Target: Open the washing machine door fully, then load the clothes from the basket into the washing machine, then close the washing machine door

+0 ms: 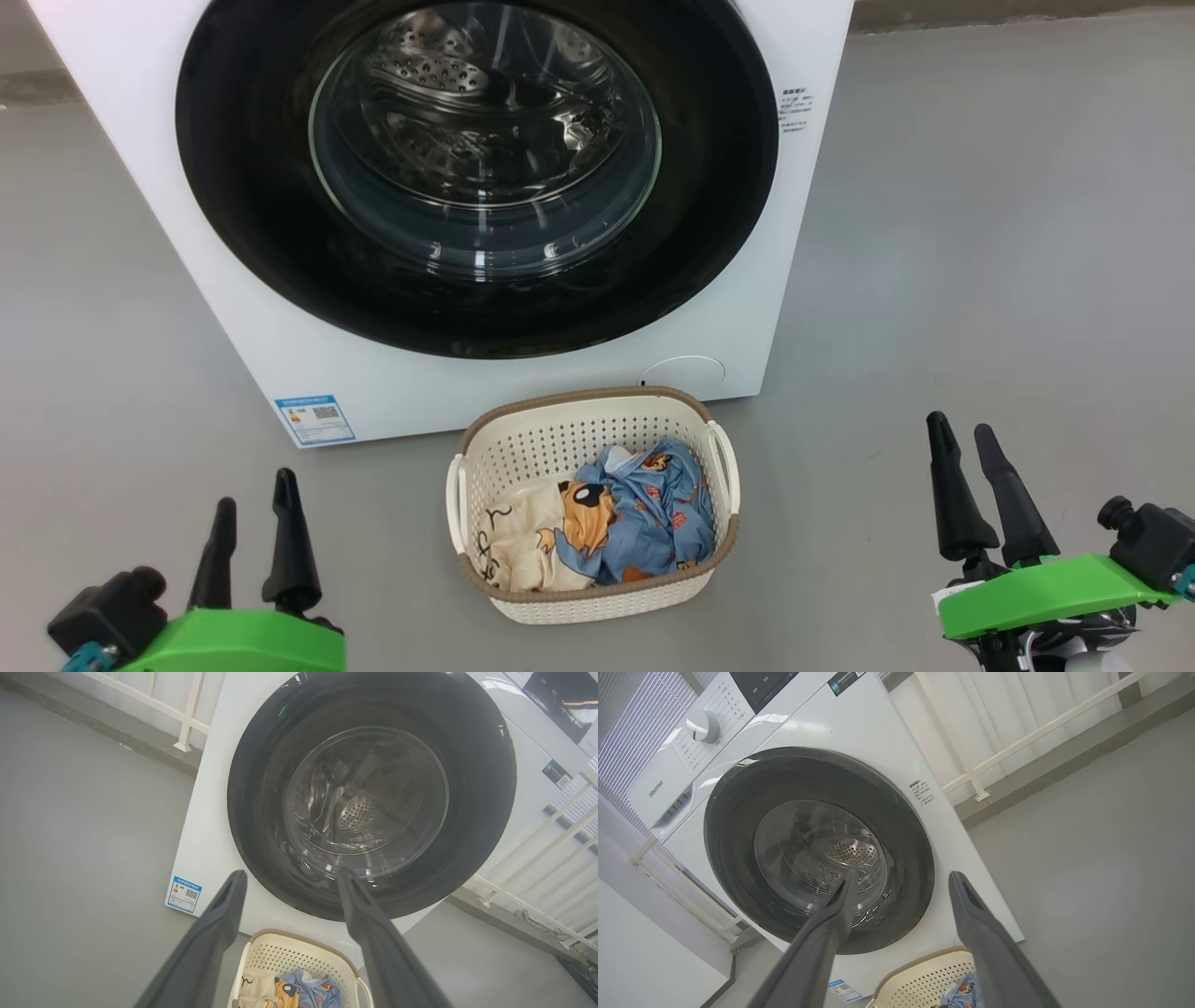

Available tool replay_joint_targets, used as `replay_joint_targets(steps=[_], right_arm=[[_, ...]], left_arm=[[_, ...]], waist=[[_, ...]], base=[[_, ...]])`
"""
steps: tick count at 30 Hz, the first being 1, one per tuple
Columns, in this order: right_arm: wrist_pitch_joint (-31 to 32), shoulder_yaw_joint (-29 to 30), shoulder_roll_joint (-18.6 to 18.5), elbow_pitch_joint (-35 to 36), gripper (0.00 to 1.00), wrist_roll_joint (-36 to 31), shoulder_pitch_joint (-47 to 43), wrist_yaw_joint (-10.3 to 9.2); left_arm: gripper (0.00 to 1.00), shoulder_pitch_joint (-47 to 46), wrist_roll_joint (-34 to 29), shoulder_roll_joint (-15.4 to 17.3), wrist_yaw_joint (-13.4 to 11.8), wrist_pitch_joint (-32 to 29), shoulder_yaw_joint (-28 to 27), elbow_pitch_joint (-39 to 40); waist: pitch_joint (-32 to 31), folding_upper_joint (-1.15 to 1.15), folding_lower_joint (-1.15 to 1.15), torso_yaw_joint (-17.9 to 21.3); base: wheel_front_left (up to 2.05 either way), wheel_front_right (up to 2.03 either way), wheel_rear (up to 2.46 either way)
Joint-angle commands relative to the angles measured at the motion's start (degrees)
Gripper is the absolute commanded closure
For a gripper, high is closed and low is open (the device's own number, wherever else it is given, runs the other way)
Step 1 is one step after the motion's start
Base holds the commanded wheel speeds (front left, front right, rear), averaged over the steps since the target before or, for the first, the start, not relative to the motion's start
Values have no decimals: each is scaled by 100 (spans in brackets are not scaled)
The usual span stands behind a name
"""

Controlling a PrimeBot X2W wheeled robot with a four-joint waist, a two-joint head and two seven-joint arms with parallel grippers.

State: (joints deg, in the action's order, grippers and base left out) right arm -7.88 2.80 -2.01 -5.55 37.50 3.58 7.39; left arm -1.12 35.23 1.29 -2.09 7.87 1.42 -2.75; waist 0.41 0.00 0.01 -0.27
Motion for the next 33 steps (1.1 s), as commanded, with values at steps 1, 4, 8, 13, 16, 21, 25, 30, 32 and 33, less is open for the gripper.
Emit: replay_joint_targets(steps=[1, 4, 8, 13, 16, 21, 25, 30, 32, 33], right_arm=[[-85, -124, -61, 183, 0, -179, 275, 7], [-135, -148, -63, 202, 0, -404, 275, 7], [-202, -161, -66, 211, 0, -730, 283, 8], [-286, -182, -69, 131, 0, -1194, 294, 8], [-336, -164, -71, 34, 0, -1485, 303, 8], [-420, -131, -75, -150, 0, -2093, 330, 9], [-487, -138, -78, -245, 0, -2384, 342, 9], [-554, -139, -81, -370, 0, -2673, 366, 9], [-569, -139, -82, -444, 0, -2824, 381, 9], [-566, -137, -83, -479, 0, -2900, 389, 9]], left_arm=[[0, -185, -218, 107, -57, 82, -94, 185], [0, -188, -565, 111, -123, 132, -13, 184], [0, -184, -1052, 117, -195, 199, 90, 195], [0, -170, -1667, 171, -282, 284, 242, 136], [0, -157, -1898, 178, -333, 334, 327, 59], [0, -157, -2159, 195, -303, 419, 421, -120], [0, -162, -2438, 230, -248, 486, 519, -305], [0, -172, -2668, 234, -228, 554, 587, -473], [0, -171, -2741, 228, -230, 588, 597, -547], [0, -174, -2778, 225, -226, 604, 604, -583]], waist=[[2, 0, 0, 0], [3, 0, 0, 2], [1, 0, -1, 4], [0, 0, -1, 5], [-6, 0, -1, 4], [-13, 0, -1, 6], [-21, 0, -1, 7], [-31, 0, -1, 9], [-36, 0, -1, 12], [-37, 0, -1, 12]], base=[[0, 0, 0], [0, 0, 0], [0, 0, 0], [0, 0, 0], [0, 0, 0], [0, 0, 0], [0, 0, 0], [0, 0, 0], [0, 0, 0], [0, 0, 0]])
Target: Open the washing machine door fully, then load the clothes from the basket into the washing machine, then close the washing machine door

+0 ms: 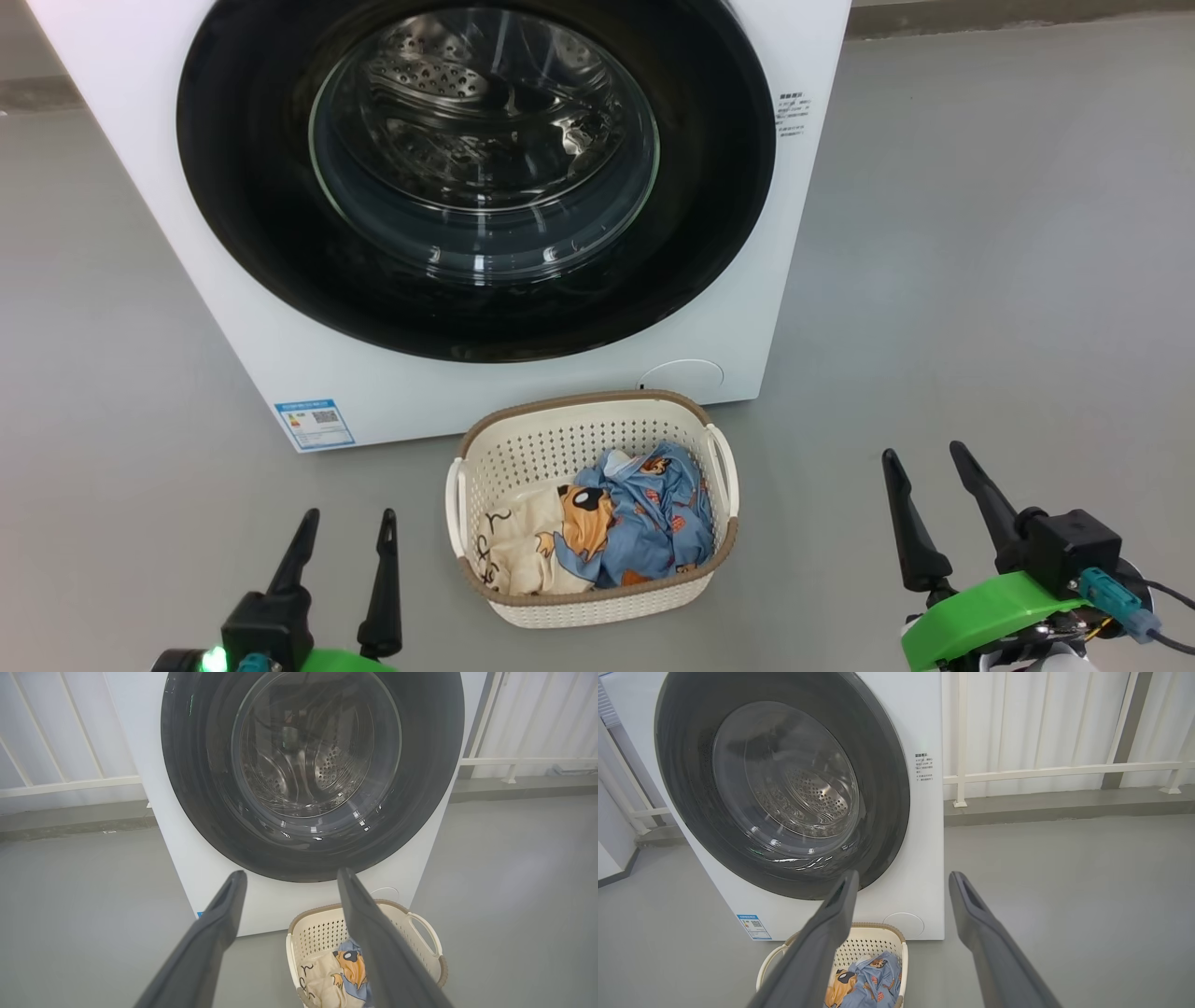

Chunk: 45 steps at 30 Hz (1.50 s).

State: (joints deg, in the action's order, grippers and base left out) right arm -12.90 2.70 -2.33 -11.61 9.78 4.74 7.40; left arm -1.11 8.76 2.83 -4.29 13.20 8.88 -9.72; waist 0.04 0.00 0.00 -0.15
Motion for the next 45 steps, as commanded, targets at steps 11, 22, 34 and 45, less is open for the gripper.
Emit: replay_joint_targets(steps=[11, 22, 34, 45], right_arm=[[-39, -176, -54, -102, 0, -584, 349, 9], [-43, -152, -54, -172, 0, -567, 344, 9], [-49, -188, -54, -223, 0, -524, 343, 9], [-46, -212, -54, -251, 0, -500, 355, 9]], left_arm=[[0, -196, -150, 27, 103, 180, -158, -124], [0, -215, -80, 11, 123, 180, -164, -187], [0, -189, -53, 7, 156, 180, -169, -203], [0, -183, -19, 6, 163, 180, -169, -203]], waist=[[-13, 0, 0, 20], [-33, 0, 0, 9], [-64, 0, 0, -19], [-41, 0, 0, -28]], base=[[0, 0, 0], [0, 0, 0], [0, 0, 0], [0, 0, 0]])
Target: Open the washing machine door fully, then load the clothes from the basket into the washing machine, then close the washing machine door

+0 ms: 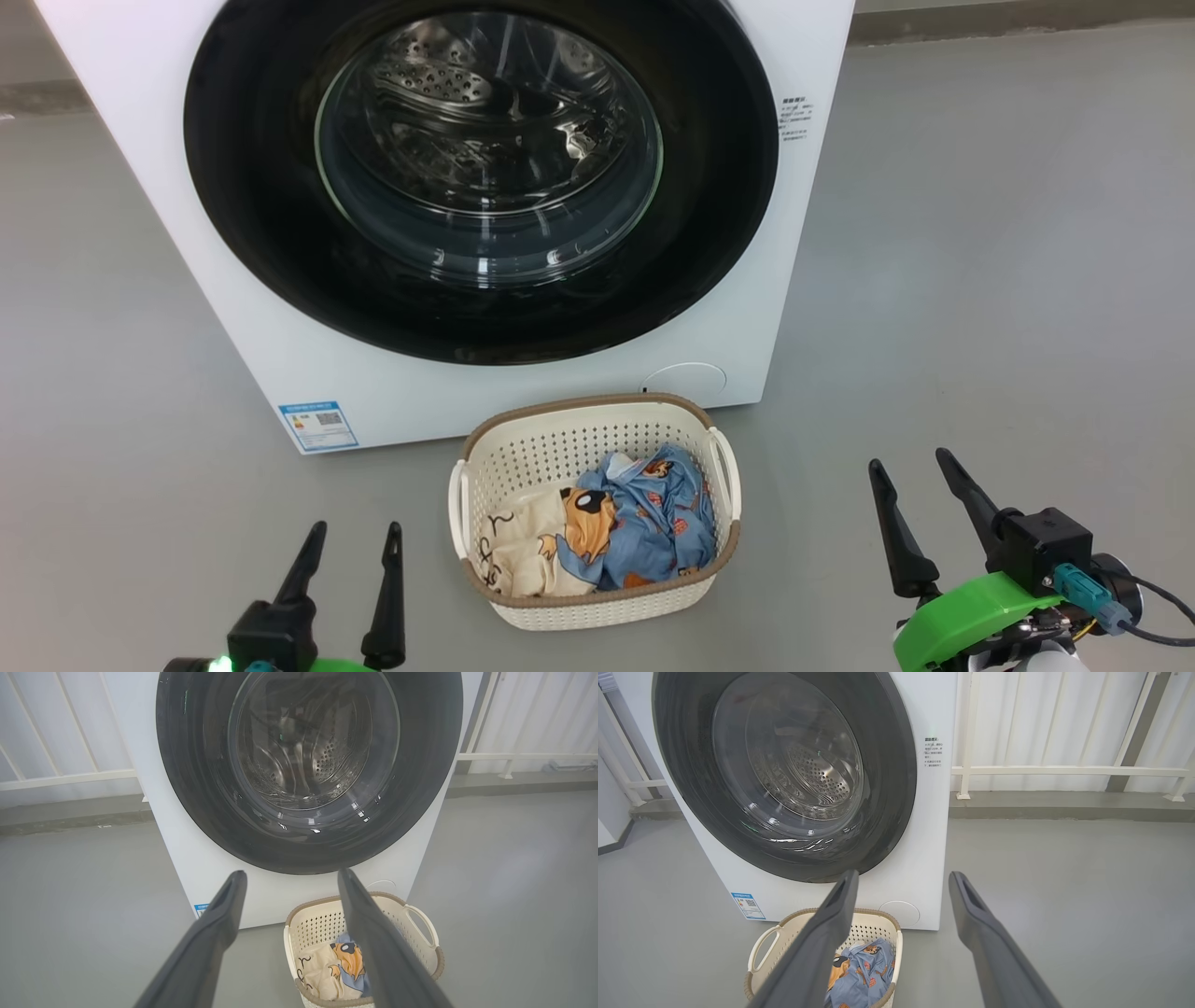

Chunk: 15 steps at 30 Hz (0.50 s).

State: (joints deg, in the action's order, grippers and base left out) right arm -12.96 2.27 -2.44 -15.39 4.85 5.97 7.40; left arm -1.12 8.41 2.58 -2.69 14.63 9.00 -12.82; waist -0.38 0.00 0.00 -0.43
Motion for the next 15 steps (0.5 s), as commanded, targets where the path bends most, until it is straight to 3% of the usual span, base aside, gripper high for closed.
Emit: replay_joint_targets(steps=[1, 15], right_arm=[[-42, -167, -43, 124, 0, -6, 233, 9], [-50, -155, -43, 86, 0, -14, 248, 9]], left_arm=[[0, -185, 22, 31, 2, 37, -181, 102], [0, -189, 90, 31, 59, 37, -192, 132]], waist=[[4, 0, 0, -1], [27, 0, 0, -17]], base=[[0, 0, 0], [0, 0, 0]])
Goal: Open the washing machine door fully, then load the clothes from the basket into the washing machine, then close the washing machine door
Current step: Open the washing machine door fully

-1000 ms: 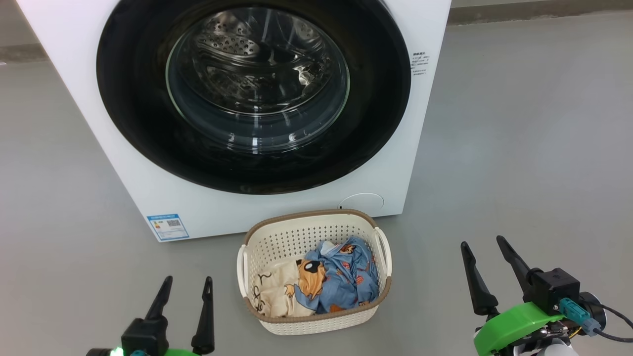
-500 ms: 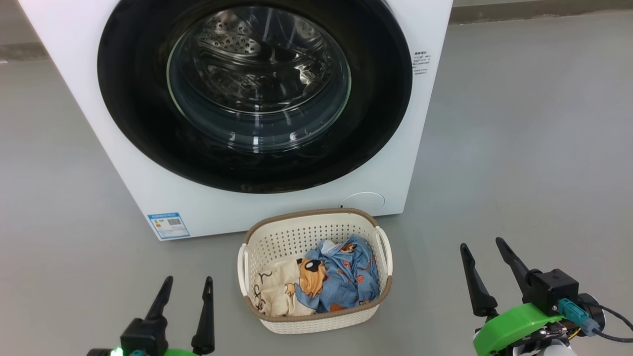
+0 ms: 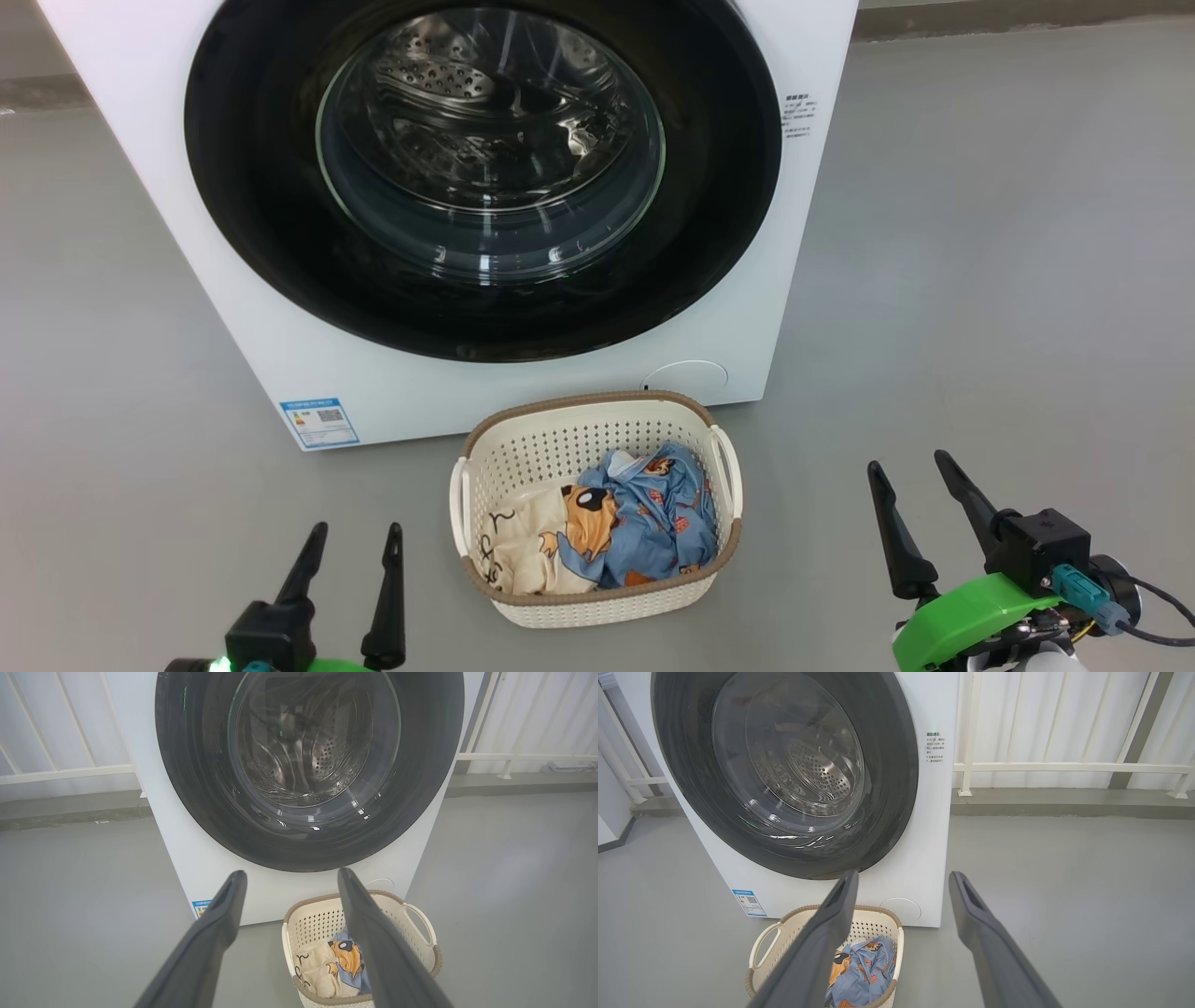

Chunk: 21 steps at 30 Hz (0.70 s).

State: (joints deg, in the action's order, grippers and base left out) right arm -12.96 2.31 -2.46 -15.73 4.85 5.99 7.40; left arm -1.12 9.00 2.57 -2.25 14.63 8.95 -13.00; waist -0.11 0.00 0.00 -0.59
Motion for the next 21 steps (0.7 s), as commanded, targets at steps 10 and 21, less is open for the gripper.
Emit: replay_joint_targets(steps=[10, 21], right_arm=[[-36, -171, -42, 125, 0, -24, 240, 9], [-15, -144, -42, 133, 0, -54, 238, 9]], left_arm=[[0, -169, 126, 31, 162, 37, -153, 124], [0, -182, 159, 31, 166, 37, -112, 111]], waist=[[0, 0, 0, 20], [10, 0, 0, 41]], base=[[12, 10, -22], [82, 82, -163]])
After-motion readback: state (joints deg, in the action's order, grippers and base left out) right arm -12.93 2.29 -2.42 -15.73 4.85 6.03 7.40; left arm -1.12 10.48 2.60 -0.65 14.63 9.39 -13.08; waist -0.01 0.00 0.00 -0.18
